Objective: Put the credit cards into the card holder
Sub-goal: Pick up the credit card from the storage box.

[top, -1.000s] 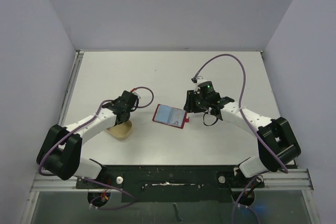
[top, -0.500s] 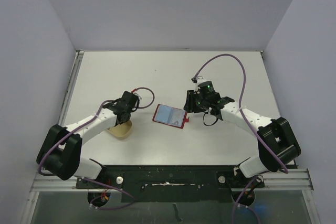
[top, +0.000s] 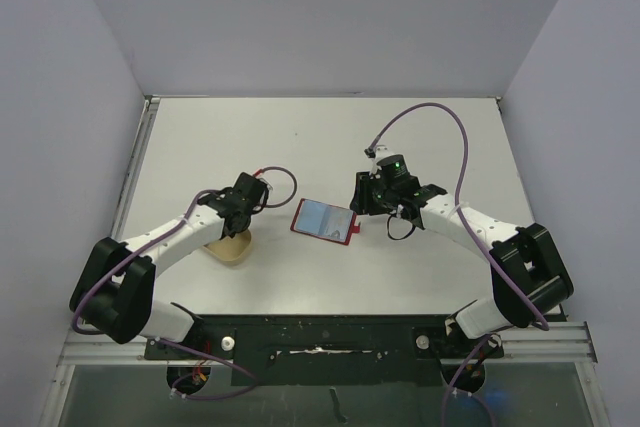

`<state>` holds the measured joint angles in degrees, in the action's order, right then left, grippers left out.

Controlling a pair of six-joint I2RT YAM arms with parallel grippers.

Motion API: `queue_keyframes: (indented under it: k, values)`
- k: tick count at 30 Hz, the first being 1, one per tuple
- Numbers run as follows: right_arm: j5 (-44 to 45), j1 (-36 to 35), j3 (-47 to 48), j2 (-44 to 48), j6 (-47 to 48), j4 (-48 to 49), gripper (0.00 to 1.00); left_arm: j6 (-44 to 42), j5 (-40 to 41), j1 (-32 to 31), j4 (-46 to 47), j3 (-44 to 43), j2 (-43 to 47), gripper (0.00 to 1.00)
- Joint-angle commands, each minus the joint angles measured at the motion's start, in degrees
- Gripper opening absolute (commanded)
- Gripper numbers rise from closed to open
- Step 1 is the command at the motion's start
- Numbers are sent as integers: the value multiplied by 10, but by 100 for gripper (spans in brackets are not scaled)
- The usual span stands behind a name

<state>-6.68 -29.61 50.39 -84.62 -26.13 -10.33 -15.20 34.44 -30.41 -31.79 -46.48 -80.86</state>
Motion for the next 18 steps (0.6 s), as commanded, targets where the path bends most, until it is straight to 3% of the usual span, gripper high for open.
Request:
queue_keyframes:
  k: [1,18]
  values:
    - [-5,2,21,24,2,18,35,10,5,-2,-15,-36,16,0]
    - [-14,-5,12,37,-12,25,34,100,-85,-2,-97,-103,61,0]
